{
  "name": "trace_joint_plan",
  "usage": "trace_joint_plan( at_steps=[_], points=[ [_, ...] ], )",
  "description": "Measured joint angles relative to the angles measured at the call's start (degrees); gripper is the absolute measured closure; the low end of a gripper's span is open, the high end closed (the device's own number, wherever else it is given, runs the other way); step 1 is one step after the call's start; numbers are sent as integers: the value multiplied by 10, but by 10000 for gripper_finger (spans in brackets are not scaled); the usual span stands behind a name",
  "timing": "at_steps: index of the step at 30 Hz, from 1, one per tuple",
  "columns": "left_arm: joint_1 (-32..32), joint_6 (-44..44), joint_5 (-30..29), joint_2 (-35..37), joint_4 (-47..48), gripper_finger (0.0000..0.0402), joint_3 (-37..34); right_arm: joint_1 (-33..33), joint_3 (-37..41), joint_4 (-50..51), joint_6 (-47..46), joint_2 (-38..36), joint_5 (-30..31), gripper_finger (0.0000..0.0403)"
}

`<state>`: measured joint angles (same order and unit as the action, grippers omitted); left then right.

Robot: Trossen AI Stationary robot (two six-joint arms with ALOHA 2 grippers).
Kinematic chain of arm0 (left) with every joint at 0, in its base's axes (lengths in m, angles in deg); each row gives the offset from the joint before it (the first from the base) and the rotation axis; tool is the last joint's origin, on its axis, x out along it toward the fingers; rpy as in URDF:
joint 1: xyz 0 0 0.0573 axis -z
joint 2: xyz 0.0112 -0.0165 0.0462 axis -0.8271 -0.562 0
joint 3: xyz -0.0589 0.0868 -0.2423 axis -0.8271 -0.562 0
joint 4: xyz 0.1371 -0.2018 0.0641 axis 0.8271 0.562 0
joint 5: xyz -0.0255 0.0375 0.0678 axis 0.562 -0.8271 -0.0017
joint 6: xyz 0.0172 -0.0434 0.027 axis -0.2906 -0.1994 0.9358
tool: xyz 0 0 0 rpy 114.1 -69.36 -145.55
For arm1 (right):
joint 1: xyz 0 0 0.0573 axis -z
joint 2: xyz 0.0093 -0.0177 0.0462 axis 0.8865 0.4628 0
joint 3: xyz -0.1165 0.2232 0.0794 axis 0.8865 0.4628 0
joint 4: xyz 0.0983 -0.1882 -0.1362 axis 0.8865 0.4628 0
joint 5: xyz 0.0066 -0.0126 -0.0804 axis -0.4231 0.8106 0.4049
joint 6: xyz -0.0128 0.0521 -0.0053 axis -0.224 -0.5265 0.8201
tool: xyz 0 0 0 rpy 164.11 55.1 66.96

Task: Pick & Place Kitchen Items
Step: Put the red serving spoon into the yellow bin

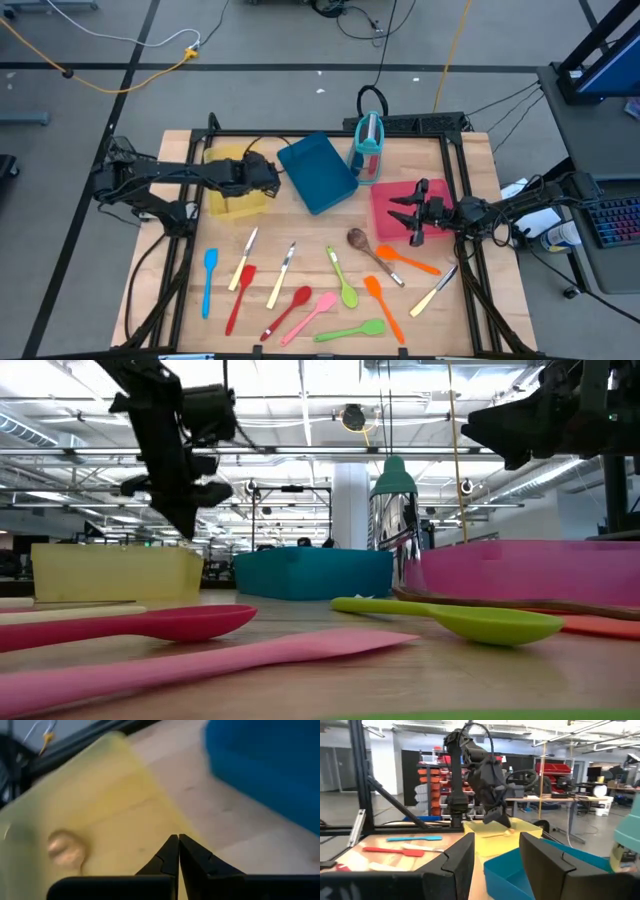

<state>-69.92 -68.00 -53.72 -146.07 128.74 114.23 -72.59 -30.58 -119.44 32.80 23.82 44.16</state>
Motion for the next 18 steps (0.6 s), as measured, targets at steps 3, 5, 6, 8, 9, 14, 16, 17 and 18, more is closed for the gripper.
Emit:
trace_joint_plan(
  at_steps=[3, 5, 6, 8, 9, 14, 16, 17, 18],
  points=[
    [35, 61, 0, 0, -23, 398, 24, -1, -10, 7, -4, 4, -3, 252],
    [62, 123, 0, 0, -61, 393, 34, -1, -18, 24, -20, 10, -18, 252],
    [76, 161, 0, 0, -86, 389, 36, -1, -21, 29, -29, 14, -30, 252],
    [104, 234, 1, 0, -145, 381, 37, -1, -27, 37, -50, 25, -48, 252],
    [116, 270, 4, 0, -173, 378, 37, -1, -28, 38, -60, 31, -50, 252],
    [162, 396, 69, 0, -276, 374, 37, -1, -32, 33, -79, 51, -47, 252],
    [173, 419, 99, 0, -307, 373, 37, -1, -32, 33, -92, 57, -47, 252],
    [177, 426, 113, 0, -319, 373, 37, -1, -32, 33, -99, 61, -47, 252],
    [181, 431, 127, 0, -328, 373, 37, -1, -32, 33, -106, 65, -47, 252]
  ],
)
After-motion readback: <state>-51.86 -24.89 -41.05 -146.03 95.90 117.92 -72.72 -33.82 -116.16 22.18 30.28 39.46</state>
